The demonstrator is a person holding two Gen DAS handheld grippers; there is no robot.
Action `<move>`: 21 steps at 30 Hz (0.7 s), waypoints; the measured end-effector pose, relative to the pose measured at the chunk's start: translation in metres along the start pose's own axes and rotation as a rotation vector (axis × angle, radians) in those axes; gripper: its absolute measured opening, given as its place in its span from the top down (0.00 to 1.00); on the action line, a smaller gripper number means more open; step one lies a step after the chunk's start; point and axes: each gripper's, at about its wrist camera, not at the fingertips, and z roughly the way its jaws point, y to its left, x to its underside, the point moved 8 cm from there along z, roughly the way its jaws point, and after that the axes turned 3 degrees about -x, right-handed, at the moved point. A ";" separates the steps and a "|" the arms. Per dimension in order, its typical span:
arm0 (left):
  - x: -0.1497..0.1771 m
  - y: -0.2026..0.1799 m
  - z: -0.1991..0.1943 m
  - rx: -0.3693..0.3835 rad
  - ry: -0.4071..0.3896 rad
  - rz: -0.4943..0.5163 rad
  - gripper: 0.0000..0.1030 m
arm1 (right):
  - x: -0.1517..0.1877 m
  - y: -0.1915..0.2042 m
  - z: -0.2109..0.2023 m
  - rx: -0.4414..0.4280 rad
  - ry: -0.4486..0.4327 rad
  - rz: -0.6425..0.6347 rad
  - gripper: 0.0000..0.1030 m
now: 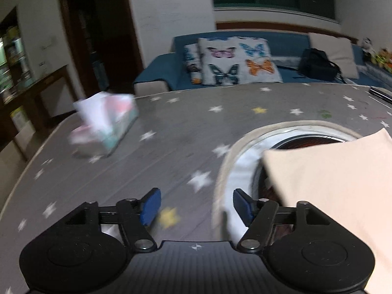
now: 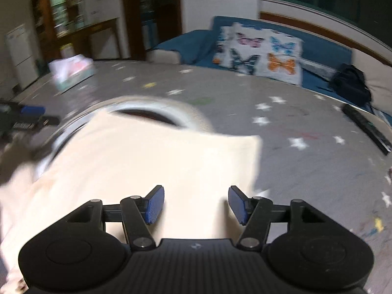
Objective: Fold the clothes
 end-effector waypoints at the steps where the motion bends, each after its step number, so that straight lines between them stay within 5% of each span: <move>1: 0.006 0.008 -0.005 -0.013 0.002 -0.014 0.28 | 0.003 0.013 -0.002 -0.019 0.002 -0.018 0.41; 4: 0.023 0.026 -0.016 -0.034 0.010 -0.055 0.21 | 0.012 0.052 -0.006 -0.069 0.005 -0.070 0.32; 13: 0.072 0.080 -0.048 -0.098 0.036 -0.179 0.22 | 0.013 0.135 0.023 -0.074 0.000 -0.194 0.28; 18: 0.090 0.093 -0.055 -0.083 0.049 -0.216 0.41 | 0.009 0.159 0.039 -0.048 -0.010 -0.218 0.28; 21: 0.091 0.090 -0.056 -0.037 0.034 -0.229 0.61 | 0.008 0.171 0.039 -0.022 -0.019 -0.260 0.28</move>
